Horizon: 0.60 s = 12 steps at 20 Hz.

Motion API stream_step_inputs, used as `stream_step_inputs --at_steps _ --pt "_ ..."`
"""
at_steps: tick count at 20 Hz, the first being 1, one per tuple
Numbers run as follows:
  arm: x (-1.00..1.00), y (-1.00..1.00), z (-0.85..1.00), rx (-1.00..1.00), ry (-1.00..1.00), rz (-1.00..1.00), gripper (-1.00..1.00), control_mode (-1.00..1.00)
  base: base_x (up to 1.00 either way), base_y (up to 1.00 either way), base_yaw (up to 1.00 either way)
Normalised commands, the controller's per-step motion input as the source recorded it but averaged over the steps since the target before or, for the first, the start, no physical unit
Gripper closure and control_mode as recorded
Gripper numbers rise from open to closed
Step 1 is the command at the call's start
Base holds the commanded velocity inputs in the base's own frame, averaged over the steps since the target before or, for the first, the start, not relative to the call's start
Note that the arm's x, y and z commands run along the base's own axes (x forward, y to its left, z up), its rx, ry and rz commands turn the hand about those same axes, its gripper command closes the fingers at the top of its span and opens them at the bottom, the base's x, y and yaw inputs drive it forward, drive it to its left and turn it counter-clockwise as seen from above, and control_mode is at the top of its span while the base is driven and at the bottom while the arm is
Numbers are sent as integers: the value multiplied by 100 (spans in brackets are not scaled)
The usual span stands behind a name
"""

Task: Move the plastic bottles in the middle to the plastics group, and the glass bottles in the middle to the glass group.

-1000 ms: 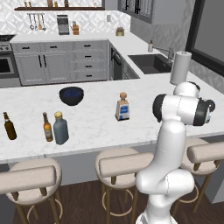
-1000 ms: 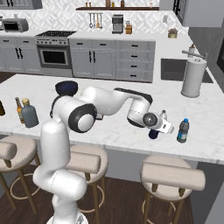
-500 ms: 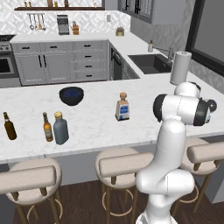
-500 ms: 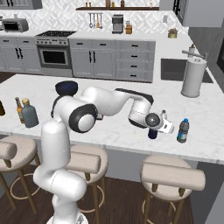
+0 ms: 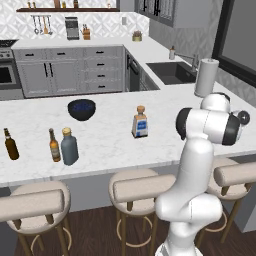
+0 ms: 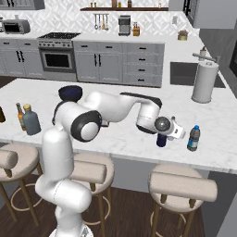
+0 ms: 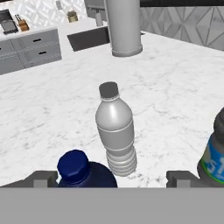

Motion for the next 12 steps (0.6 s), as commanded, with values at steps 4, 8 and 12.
stream_step_inputs --at_steps 4,8,12 --pt "-9 -4 33 0 10 0 -100 -100 0 0 0" --pt "-27 0 66 -5 19 0 -100 -100 0 0 0" --pt "-24 7 82 -4 14 1 -100 -100 0 0 0"
